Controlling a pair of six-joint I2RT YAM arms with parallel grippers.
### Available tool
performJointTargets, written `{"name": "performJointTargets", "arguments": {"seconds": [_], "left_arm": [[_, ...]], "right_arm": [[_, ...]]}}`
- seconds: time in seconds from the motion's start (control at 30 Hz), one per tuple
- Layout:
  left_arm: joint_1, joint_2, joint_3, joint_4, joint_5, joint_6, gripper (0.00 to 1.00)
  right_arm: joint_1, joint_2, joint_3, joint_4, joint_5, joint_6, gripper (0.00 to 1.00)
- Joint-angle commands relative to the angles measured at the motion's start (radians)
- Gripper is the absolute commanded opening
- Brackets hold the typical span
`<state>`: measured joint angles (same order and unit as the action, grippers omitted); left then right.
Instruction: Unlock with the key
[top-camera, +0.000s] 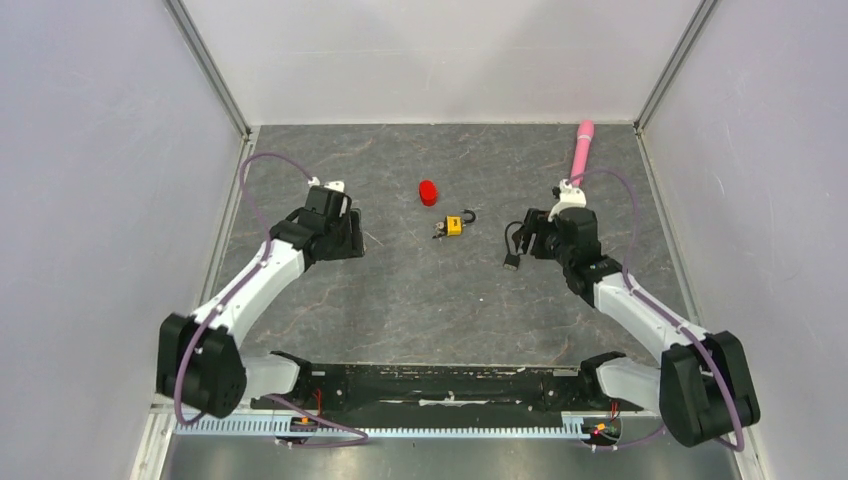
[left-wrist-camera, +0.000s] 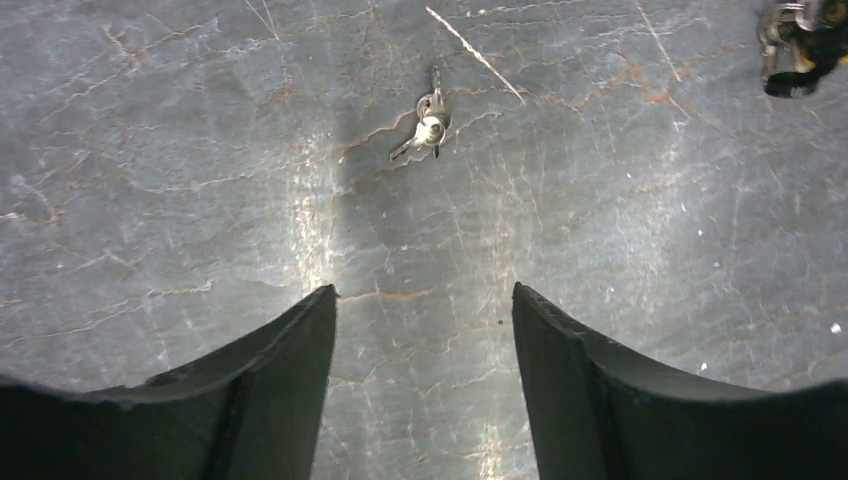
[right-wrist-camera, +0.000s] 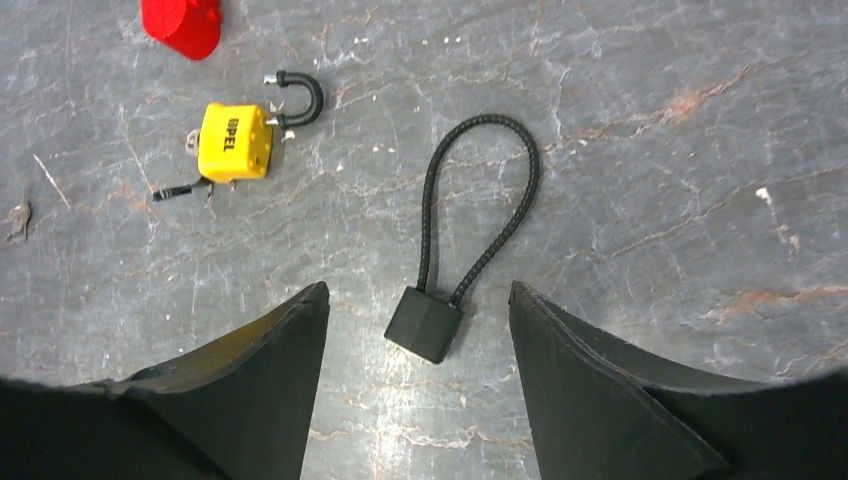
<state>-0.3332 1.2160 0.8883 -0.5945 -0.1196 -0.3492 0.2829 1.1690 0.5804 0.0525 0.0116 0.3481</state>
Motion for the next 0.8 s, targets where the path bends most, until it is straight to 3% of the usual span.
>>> {"name": "performJointTargets", "arguments": {"seconds": [0.0, 0.2, 0.57, 0.77], "left_arm": [[-0.002, 0.145, 0.076, 0.046, 0.016, -0.071, 0.66], [-0.002, 0.328, 0.146, 0.119, 0.01, -0.103, 0.54], [-0.003, 0.589, 0.303, 0.075, -0.017, -0.076, 0.52], [-0.003, 0.657, 0.333, 0.034, -0.025, -0.074, 0.42]], "right_arm": [[-0.004, -0.071, -0.061, 0.128, -0.059, 0.012, 0.69], [0.065, -0.114, -0.083, 0.133, 0.023, -0.018, 0.72], [0.106, -0.133, -0.094, 0.131, 0.054, -0.017, 0.73], [0.116, -0.137, -0.1, 0.132, 0.061, -0.017, 0.74]]}}
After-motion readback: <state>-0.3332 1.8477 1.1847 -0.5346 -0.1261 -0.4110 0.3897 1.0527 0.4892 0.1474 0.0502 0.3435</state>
